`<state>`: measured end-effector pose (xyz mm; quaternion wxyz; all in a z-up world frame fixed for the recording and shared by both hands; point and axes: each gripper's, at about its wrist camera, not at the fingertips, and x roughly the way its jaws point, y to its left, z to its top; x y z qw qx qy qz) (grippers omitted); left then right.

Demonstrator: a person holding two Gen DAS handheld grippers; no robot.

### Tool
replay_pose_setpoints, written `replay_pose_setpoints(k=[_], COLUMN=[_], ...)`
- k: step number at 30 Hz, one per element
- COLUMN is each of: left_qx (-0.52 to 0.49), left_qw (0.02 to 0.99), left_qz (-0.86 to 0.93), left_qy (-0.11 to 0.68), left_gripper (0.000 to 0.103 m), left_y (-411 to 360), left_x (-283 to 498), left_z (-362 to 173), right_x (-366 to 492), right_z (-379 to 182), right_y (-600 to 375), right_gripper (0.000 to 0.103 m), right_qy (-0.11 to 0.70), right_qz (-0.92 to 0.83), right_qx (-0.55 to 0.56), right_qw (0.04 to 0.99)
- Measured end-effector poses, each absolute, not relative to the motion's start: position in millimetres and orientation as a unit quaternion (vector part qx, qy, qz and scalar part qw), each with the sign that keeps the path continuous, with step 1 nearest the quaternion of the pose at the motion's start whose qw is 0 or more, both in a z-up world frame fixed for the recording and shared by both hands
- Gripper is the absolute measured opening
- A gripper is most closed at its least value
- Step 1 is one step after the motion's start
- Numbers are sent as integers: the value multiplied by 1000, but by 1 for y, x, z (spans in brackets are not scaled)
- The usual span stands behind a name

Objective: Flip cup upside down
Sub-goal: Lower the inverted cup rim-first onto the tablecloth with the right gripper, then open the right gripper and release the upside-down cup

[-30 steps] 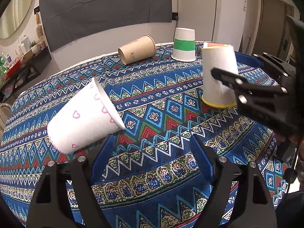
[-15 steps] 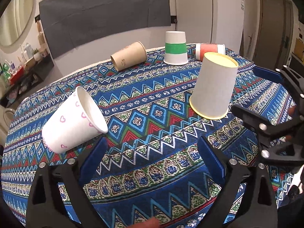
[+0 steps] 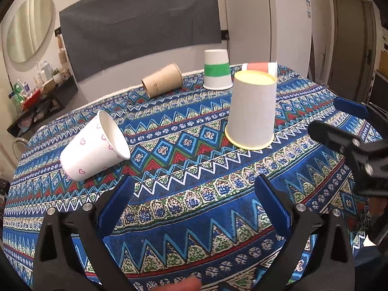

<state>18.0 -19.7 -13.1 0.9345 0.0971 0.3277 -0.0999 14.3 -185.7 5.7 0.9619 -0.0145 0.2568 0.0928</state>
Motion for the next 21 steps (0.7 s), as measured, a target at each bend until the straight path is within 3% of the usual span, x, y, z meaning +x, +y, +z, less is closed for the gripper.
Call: replay_pose_setpoints(k=[21], left_qx=[113], left_qw=[943], left_qz=[-87], left_qy=[300], left_gripper=[97], left_y=[-25], left_x=[10], left_z=[-9], right_x=[4], right_z=[10], right_y=[-201], right_gripper=[94], right_qy=[223], right_qz=[49], right_qx=[4], right_qw=[974])
